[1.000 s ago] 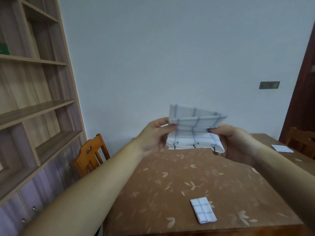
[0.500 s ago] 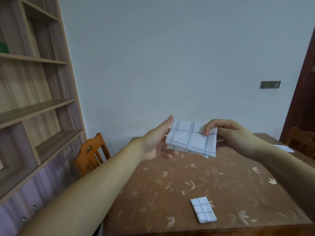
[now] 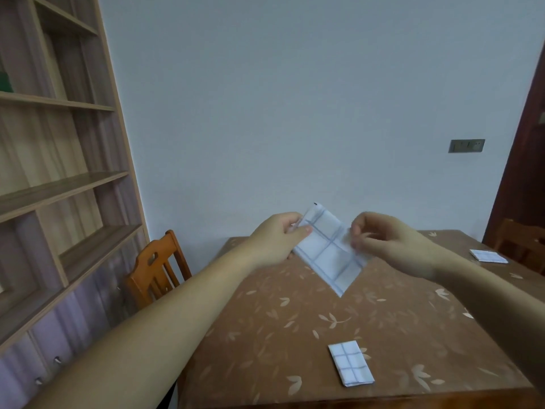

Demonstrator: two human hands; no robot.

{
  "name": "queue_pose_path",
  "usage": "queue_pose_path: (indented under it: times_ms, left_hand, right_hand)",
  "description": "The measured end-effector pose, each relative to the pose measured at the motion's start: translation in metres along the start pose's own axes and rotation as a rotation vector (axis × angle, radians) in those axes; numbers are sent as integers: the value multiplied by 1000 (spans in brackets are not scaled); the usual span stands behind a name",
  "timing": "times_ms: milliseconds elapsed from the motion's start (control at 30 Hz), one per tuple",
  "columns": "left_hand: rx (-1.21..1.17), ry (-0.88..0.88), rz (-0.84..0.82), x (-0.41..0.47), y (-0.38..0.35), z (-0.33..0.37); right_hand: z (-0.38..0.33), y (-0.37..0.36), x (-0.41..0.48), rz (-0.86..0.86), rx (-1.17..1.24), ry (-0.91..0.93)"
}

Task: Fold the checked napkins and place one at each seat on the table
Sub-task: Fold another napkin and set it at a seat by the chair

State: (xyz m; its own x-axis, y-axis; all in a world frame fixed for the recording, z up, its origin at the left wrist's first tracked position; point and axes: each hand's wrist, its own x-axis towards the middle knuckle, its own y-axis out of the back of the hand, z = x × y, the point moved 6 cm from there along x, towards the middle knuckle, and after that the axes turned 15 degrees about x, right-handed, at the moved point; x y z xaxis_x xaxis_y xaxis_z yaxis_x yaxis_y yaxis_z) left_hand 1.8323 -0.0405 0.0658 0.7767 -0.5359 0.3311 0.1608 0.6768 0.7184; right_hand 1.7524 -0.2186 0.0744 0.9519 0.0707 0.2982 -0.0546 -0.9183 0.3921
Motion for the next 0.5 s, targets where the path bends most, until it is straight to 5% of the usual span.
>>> queue_pose_path:
  times_ms: [200,500]
  left_hand:
    - [14,-148,-139,-8,-15,24]
    - [-120,-55,-160,-8,-9,20]
  right_hand:
    - [-20,-14,5,178,-267,194]
    - [-20,-17,7,259,-266,288]
